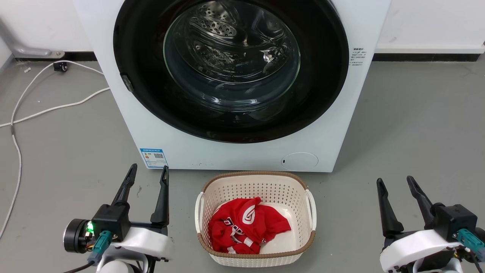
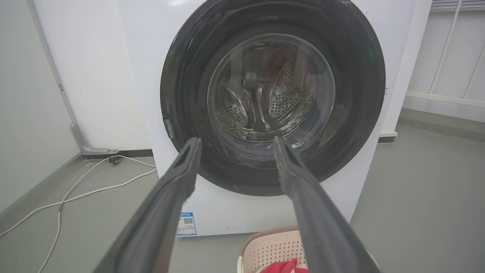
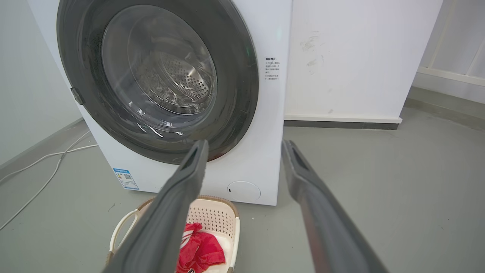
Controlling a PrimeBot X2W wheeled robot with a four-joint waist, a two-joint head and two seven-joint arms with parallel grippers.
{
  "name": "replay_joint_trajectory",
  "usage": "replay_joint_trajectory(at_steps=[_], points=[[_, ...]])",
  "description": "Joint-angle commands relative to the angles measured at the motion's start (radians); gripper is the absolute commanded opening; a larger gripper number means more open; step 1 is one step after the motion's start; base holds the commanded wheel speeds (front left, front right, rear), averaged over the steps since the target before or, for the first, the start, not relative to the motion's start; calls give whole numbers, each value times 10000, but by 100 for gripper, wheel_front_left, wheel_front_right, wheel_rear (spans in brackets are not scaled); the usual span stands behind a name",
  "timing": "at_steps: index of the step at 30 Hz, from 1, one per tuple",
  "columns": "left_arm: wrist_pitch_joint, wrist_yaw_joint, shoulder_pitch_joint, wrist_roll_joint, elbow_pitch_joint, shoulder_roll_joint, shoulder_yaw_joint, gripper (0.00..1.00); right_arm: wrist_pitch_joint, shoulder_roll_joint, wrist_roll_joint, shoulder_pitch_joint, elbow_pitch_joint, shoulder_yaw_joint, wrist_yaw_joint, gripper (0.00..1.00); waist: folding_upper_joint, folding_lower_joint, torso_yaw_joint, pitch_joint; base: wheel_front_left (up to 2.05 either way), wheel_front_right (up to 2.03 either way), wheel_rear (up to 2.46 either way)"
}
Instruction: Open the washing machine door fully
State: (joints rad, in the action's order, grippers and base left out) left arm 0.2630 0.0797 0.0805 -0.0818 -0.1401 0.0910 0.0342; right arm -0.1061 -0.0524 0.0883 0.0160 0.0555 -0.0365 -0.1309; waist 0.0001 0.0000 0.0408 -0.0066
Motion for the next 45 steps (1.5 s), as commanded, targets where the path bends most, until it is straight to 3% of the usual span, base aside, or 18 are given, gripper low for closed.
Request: replay_joint_trajectory(at_steps=[1,4,5,6,13,19,23,28,31,33,38,45], points=[[26,67,-72,63,-38,-22,-22,100,-54,42,22,-123,18,-25,3,100,-1,0,2,-3,0,0,0],[26,71,-63,57,-47,-40,-50,100,-98,42,239,-136,45,-64,3,100,-1,0,7,-6,0,0,0],[26,80,-66,64,-50,-50,-64,100,-99,42,271,-145,57,-52,3,29,-1,0,6,-8,0,0,0],[26,87,-70,73,-52,-61,-73,100,-91,42,386,-148,86,-21,3,0,-1,0,4,-8,0,0,0],[26,120,-90,113,-42,-108,-148,100,-281,40,1123,-181,202,55,3,0,-1,0,-26,2,0,0,0],[26,139,-110,106,-52,-153,-210,100,-824,39,4117,-329,570,440,3,0,-1,0,-51,3,0,0,0],[26,153,-98,121,-65,-182,-238,100,-1233,37,6986,-536,783,741,3,0,-1,0,-60,10,0,0,0],[26,187,-37,119,-69,-214,-257,100,-1514,32,12671,-934,733,1138,3,0,-1,0,-47,32,0,0,0],[26,193,-4,126,-25,-230,-283,100,-1568,32,15331,-1278,607,989,2,0,-1,0,-60,84,0,0,0],[26,186,43,118,19,-238,-322,100,-1586,25,16272,-1601,622,716,2,0,-1,0,-92,175,0,0,0],[24,210,238,107,157,-256,-407,100,-1577,-332,17446,-2907,1286,237,2,0,-1,0,-144,488,0,0,0],[24,246,587,51,440,-262,-615,100,-1086,-2034,18554,-5654,3112,920,2,0,-1,0,-91,1104,0,0,0]])
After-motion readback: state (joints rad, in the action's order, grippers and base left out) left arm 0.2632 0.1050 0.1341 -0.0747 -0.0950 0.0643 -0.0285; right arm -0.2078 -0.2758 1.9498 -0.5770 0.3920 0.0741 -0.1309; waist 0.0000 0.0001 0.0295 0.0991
